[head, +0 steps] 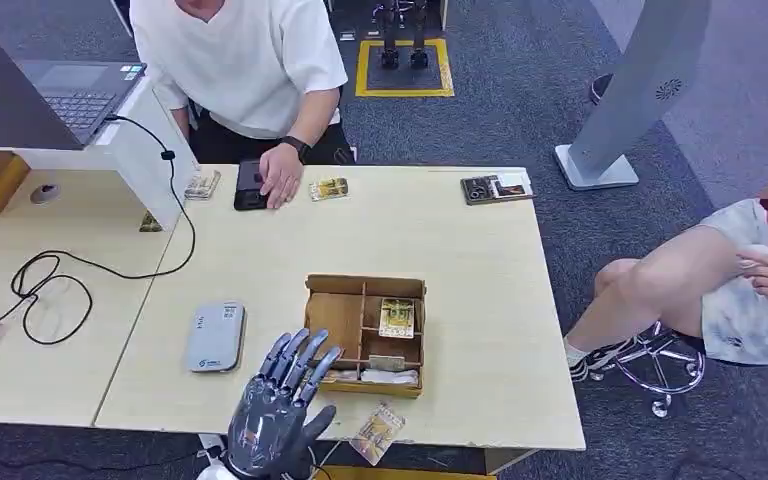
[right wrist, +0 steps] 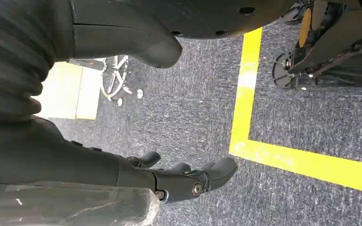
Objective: Pass the card to the sensor for recognition and then transmit it.
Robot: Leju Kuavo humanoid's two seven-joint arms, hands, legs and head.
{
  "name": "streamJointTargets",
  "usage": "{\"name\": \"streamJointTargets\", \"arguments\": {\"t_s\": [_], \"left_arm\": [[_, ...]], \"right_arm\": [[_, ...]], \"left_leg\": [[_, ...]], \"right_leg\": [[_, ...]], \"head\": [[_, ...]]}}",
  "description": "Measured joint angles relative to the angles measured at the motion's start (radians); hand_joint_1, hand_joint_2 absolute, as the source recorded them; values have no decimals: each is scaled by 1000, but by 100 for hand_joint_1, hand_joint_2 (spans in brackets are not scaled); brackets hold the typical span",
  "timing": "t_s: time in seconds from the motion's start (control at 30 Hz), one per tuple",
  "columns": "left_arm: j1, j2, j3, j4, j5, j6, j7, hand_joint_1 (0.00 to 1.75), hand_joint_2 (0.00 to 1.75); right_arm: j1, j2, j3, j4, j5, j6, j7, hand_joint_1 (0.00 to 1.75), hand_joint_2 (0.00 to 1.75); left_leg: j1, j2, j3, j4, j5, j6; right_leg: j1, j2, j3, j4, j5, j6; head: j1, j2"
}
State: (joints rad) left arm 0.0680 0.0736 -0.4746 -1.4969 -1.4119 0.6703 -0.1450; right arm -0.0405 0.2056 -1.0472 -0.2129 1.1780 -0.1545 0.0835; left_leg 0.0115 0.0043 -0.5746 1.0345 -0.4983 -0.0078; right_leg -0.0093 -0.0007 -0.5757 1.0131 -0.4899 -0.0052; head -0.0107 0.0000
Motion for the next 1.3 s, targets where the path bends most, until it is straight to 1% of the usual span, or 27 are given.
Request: {"name": "streamJointTargets", "arguments": {"t_s": [0.1,0.13,0.17,0.43,0.53,0.67,0.9,1.0,1.3], "left_arm": [[-9,14,-23,16,3,0,13,0,175],[-20,29,-45,35,0,0,36,0,175],[-29,44,-67,52,-2,0,45,0,175],[-41,59,-86,74,-3,0,51,0,175],[-51,66,-109,85,-9,0,98,0,175],[-64,74,-136,98,-43,0,177,0,175],[-73,76,-150,119,-111,-10,286,0,175],[-74,75,-150,124,-117,-34,315,0,175],[-74,57,-150,132,-121,-99,365,0,175]], "right_arm": [[0,0,0,0,0,0,0,0,175],[0,0,0,0,-1,0,0,0,175],[0,0,0,0,-1,0,-1,0,175],[0,-1,0,0,-1,0,-1,0,175],[0,-1,-1,0,0,1,0,0,175],[0,-1,-3,0,0,1,0,0,175],[0,-1,-9,0,-4,1,0,0,175],[0,-1,-14,0,-5,1,0,0,175],[1,-1,-27,0,-6,1,0,0,175]], "left_leg": [[0,0,0,0,0,0],[0,0,0,0,0,0],[0,0,0,0,0,0],[0,0,0,0,0,0],[0,0,0,0,0,0],[0,0,0,0,0,0],[0,0,0,0,0,0],[0,0,0,0,0,0],[0,0,0,0,0,0]], "right_leg": [[0,0,0,0,0,0],[0,0,0,0,0,0],[0,0,0,0,0,0],[0,0,0,0,0,0],[0,0,0,0,0,0],[0,0,0,0,0,0],[0,0,0,0,0,0],[0,0,0,0,0,0],[0,0,0,0,0,0]], "head": [[0,0],[0,0],[0,0],[0,0],[0,0],[0,0],[0,0],[0,0],[0,0]]}}
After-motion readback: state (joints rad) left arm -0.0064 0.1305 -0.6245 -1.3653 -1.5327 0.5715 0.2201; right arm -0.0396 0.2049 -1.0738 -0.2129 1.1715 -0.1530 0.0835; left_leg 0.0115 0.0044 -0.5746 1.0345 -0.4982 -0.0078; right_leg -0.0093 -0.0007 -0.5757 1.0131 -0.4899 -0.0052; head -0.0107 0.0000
